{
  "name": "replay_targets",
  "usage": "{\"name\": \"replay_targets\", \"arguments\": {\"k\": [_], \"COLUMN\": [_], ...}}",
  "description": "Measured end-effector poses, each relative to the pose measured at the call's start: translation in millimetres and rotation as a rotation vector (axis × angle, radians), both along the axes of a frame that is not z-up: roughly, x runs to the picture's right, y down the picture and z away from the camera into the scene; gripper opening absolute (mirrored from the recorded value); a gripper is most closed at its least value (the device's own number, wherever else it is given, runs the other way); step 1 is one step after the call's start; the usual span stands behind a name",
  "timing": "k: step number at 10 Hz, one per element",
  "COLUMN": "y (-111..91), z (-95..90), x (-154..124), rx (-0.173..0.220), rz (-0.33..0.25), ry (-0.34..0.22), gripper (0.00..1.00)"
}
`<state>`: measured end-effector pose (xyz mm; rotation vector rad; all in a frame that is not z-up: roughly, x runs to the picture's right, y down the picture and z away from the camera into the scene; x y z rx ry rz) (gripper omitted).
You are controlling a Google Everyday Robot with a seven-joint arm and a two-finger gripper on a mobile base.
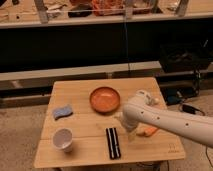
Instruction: Place the eraser on the white sponge
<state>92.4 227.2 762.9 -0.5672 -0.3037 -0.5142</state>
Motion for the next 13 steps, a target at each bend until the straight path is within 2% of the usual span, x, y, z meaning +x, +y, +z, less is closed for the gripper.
{"name": "replay_targets", "arguments": {"k": [1,4,7,9,13], "y": [3.8,14.8,27.6,30.7,47.3], "z": [2.1,-0.6,-3.2,-3.0,-2.2], "x": [-2.4,-4.7,-12.5,-12.9,-20.5], "rx": [0.004,-0.013,-0.024,-0.039,-0.067], "rz": [-0.038,-0.089,-0.169,-0.171,-0.227], "ry": [-0.026,-0.066,-0.128,-0.127,-0.162], "gripper": [0.8,0.8,0.8,0.8,0.8]}}
